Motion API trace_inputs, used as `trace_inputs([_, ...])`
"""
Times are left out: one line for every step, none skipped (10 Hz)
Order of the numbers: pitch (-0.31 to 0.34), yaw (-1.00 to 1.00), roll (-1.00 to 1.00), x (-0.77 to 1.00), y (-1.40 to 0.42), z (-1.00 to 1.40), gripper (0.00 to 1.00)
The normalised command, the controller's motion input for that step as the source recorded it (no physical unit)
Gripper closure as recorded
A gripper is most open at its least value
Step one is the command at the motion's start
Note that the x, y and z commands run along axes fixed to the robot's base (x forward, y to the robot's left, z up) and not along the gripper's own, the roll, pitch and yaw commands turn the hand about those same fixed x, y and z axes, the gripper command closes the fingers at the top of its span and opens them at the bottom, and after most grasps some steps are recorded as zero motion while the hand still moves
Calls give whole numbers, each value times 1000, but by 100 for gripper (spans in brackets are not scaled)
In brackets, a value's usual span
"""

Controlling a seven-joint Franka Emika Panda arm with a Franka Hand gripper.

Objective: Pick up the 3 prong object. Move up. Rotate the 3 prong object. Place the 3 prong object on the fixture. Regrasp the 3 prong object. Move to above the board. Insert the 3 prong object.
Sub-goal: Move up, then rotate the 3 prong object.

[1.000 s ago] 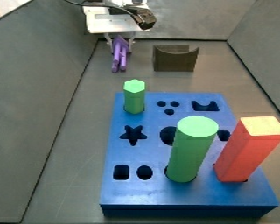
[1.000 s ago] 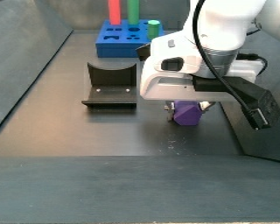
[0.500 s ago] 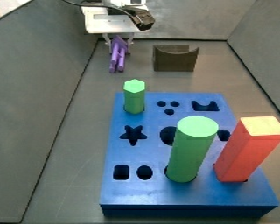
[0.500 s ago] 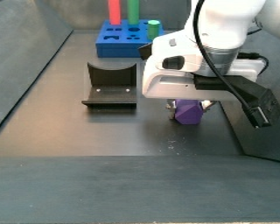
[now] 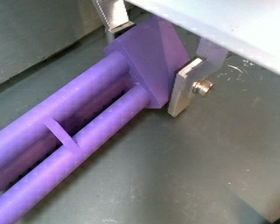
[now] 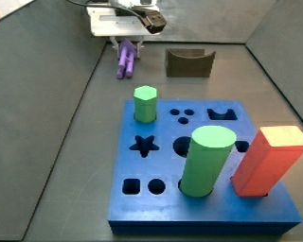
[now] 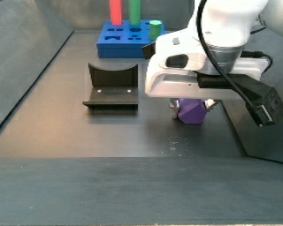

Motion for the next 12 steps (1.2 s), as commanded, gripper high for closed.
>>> trace_inputs([-9,8,1,21,30,832,100])
trace_inputs([4,13,-21,-2,10,738,100])
trace_inputs([11,18,-45,-6,0,621,100])
trace_inputs([16,18,-69,-7,-2,494,100])
trace_inputs([14,18,-98,-14,-5,321,100])
trace_inputs([6,20,-117,-19,-7,194,100])
trace_inputs([0,0,0,311,-521,833,100])
trace_inputs([3,3,3,280,-467,750,100])
trace_inputs([31,10,9,199,-341,697,100])
trace_inputs([65,8,4,94,-141,561,100])
trace_inputs([67,11,-17,63,-96,435,100])
trace_inputs([65,12,-40,38,-62,305,100])
